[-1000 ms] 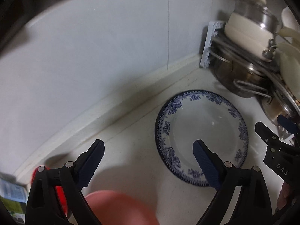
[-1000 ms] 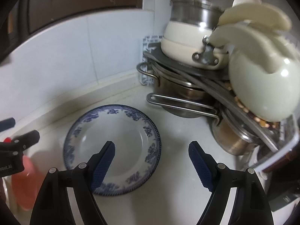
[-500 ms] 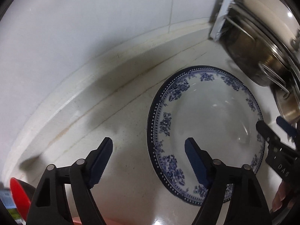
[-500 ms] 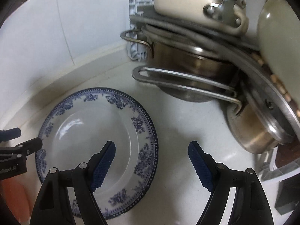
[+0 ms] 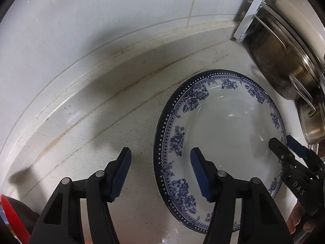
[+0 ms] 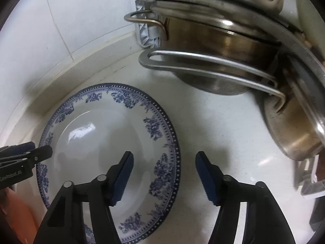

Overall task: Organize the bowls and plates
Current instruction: 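Close both tools on the rim of the small blue-and-white plate, then carry the small plate with both tools back over the plate stack, then lower the small plate onto the lime-green plate and open both tools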

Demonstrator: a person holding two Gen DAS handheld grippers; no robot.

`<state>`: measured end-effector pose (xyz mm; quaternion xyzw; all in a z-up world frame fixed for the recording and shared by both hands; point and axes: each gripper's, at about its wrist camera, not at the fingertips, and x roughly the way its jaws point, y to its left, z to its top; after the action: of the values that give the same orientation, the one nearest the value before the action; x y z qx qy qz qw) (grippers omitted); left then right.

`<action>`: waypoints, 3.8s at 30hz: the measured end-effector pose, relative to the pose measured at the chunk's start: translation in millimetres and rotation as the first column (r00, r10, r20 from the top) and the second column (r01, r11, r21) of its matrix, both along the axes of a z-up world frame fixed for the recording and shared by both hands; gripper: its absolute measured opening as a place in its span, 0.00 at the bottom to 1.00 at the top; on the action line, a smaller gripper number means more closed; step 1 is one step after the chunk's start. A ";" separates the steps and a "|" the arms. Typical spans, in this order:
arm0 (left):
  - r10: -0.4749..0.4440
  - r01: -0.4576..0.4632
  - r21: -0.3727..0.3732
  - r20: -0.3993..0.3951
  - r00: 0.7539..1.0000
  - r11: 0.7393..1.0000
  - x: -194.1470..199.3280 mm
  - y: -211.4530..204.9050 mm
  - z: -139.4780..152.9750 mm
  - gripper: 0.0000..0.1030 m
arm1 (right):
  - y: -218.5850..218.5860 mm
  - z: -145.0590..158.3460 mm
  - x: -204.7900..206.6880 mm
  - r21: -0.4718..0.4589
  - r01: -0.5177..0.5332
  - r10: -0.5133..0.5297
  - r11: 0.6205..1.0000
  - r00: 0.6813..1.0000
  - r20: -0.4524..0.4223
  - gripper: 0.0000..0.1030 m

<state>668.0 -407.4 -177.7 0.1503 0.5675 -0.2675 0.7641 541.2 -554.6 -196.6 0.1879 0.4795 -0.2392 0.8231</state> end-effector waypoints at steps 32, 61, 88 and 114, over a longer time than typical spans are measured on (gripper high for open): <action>0.075 -0.066 -0.087 0.097 0.993 0.994 -37.5 30.0 48.2 0.31 | 24.4 40.6 -23.0 -0.024 -0.063 0.065 0.998 0.994 0.084 0.36; 0.274 -0.228 -0.216 0.211 0.938 0.949 -161.3 205.7 141.0 0.31 | 163.7 139.5 -124.3 -0.200 -0.208 0.251 0.957 0.943 0.218 0.36; 0.600 -0.552 -0.251 0.199 0.775 0.795 -265.8 412.3 138.2 0.31 | 342.1 136.8 -162.9 -0.214 -0.499 0.540 0.840 0.809 0.234 0.36; 0.765 -0.750 -0.146 0.126 0.632 0.645 -351.7 508.2 87.1 0.31 | 447.3 94.9 -187.6 -0.122 -0.742 0.752 0.660 0.647 0.127 0.37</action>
<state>316.3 100.8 -90.6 -0.1093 0.4969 0.0699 0.8581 353.5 -107.3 -101.7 -0.0314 0.4367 0.1232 0.8906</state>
